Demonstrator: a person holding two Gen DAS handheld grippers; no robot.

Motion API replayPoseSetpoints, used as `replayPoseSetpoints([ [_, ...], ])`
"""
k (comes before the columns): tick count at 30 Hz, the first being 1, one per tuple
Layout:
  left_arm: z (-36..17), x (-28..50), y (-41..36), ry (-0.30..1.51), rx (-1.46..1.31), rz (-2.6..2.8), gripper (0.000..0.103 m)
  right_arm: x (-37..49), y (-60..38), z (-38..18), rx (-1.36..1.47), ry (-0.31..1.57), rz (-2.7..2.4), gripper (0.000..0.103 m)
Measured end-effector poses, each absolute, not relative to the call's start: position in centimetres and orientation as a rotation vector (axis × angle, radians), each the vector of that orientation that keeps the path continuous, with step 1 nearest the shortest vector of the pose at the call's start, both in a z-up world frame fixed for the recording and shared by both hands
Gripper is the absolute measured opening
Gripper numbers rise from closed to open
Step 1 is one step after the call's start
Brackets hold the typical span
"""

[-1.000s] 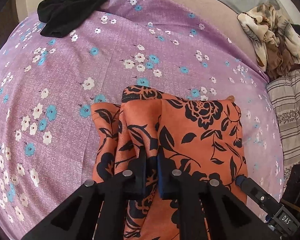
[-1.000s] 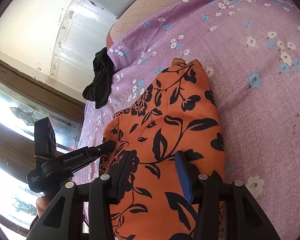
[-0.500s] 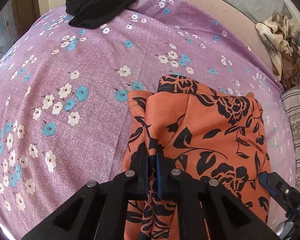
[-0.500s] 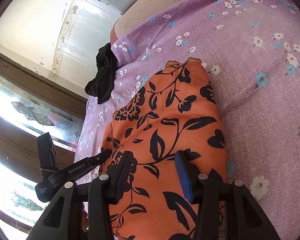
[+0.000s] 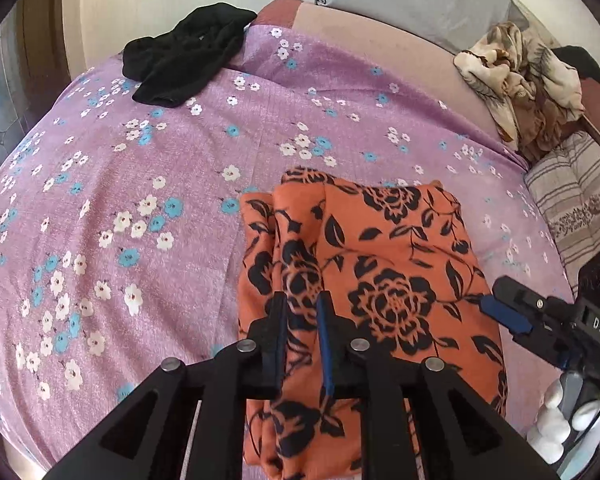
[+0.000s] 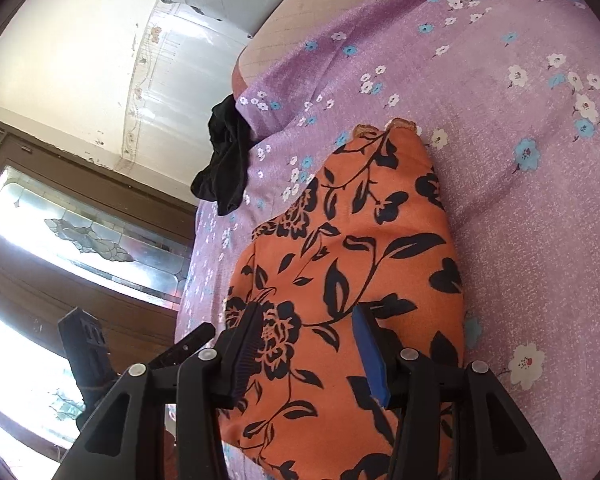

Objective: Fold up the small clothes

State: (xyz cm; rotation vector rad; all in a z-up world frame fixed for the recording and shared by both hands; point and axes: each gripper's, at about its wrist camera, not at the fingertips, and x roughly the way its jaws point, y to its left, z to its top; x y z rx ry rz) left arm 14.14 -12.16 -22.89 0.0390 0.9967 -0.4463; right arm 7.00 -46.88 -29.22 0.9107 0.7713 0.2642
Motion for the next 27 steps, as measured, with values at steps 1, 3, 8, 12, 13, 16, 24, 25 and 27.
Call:
replayPoseSetpoints([
  [1,-23.4,13.7,-12.1,1.015,0.045,-0.446,0.016,6.6,-46.6,-29.0,0.889,0.772,0.265,0.050],
  [3,-24.7,13.2,-11.7,1.046,0.066,-0.425,0.016,5.7,-46.3,-28.8,0.874,0.779,0.265,0.050],
  [8,-26.5,12.2,-10.9,1.026,0.133,-0.325,0.054,3.3,-45.5,-29.0,0.821,0.859,0.229,0.050],
  [12,-27.4,12.4,-10.6,1.016,0.209,-0.269,0.080,1.7,-43.8,-29.9,0.694,0.906,0.172,0.049],
  [13,-27.4,12.5,-10.4,1.020,0.203,-0.271,0.080,1.1,-43.3,-29.6,0.661,0.897,0.156,0.049],
  [16,-27.3,12.1,-10.8,0.986,0.264,-0.268,0.081,-0.7,-42.8,-29.5,0.654,0.873,0.112,0.049],
  [24,-27.6,11.3,-11.2,0.924,0.295,-0.238,0.083,-0.2,-42.4,-30.5,0.624,0.889,0.118,0.057],
  [25,-27.5,11.3,-11.2,0.925,0.297,-0.238,0.083,-0.1,-42.0,-30.4,0.611,0.884,0.130,0.065],
  [27,-27.5,11.4,-11.2,0.928,0.301,-0.240,0.083,0.1,-41.4,-30.2,0.581,0.878,0.141,0.074],
])
